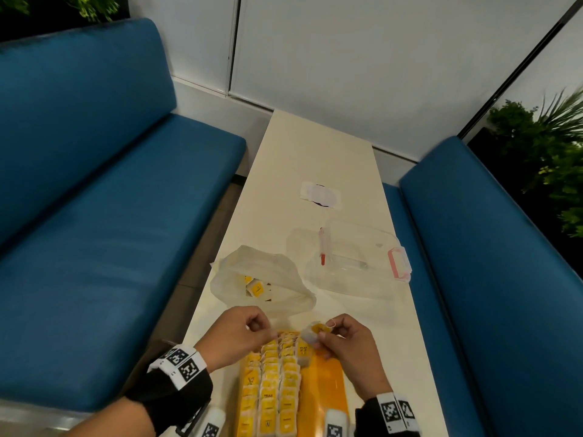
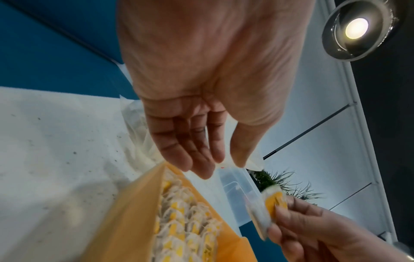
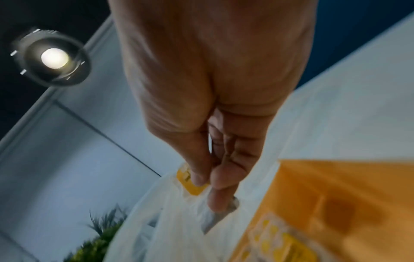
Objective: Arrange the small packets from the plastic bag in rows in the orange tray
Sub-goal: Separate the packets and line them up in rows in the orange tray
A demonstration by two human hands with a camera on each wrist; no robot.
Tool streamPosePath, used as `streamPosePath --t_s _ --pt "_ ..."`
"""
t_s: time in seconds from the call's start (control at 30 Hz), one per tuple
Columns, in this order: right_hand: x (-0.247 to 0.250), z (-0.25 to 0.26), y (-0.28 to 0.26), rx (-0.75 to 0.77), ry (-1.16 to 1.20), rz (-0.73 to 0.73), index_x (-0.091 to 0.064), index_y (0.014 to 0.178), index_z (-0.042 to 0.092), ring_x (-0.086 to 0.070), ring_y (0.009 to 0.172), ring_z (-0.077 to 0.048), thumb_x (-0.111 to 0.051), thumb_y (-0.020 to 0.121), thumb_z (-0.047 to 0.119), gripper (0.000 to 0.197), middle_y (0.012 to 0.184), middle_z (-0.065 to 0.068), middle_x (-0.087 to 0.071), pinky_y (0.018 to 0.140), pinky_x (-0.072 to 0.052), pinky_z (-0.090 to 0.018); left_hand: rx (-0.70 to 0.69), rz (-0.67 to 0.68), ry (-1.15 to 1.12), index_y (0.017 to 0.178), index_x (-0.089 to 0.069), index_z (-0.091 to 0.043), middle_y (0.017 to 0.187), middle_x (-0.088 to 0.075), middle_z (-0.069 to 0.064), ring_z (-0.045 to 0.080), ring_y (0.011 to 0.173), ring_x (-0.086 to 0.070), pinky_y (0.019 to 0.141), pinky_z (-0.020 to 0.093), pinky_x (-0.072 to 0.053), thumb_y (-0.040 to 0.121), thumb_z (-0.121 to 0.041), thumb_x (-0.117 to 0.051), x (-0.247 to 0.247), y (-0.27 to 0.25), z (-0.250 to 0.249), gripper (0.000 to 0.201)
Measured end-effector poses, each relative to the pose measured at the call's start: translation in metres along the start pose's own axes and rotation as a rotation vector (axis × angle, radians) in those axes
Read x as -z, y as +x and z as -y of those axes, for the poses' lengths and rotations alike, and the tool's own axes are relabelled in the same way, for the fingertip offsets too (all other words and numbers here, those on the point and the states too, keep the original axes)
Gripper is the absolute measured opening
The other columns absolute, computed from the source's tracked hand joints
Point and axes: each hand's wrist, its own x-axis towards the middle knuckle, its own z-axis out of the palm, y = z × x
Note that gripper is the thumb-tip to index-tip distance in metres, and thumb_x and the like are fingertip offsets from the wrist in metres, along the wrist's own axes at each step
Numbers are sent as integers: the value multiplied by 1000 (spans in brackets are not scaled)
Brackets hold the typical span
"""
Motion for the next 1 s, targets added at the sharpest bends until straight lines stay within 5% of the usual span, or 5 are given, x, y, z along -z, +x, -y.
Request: streamPosePath --t_s 0.23,0.4,0.53,0.83,1.0 --pt "4 -31 4 -136 -508 56 -62 82 16 -71 68 -26 -58 83 -2 19 79 -8 -69 62 -60 -39 247 13 196 100 -59 -22 76 -69 0 7 55 -62 50 19 -45 77 -41 -85 8 -9 28 40" --pt "-20 -35 4 -149 -906 149 -44 74 24 -57 86 -17 -53 88 7 24 99 -3 -62 64 -42 -21 292 91 172 125 -51 -24 84 -70 0 9 58 -67 49 19 -48 83 -31 -81 2 -10 34 52" --pt "-30 -34 8 -203 -897 170 -44 75 25 -61 111 -23 -48 95 10 25 119 -8 -64 85 -47 -26 300 108 123 126 -52 -22 81 -73 3 14 60 -71 52 22 -51 83 -29 -81 4 -10 39 52" --pt "-34 -64 24 -329 -645 38 -56 82 22 -70 87 -25 -56 69 17 14 92 -6 -71 81 -59 -40 307 122 75 126 -52 -22 80 -72 1 13 62 -73 53 22 -53 85 -24 -80 3 -10 38 50" --pt "-36 -78 31 -325 -566 -21 -57 82 22 -70 83 -24 -55 74 14 12 87 -4 -71 80 -59 -41 293 133 85 124 -53 -24 82 -71 0 14 65 -74 56 23 -55 85 -24 -80 4 -10 37 48"
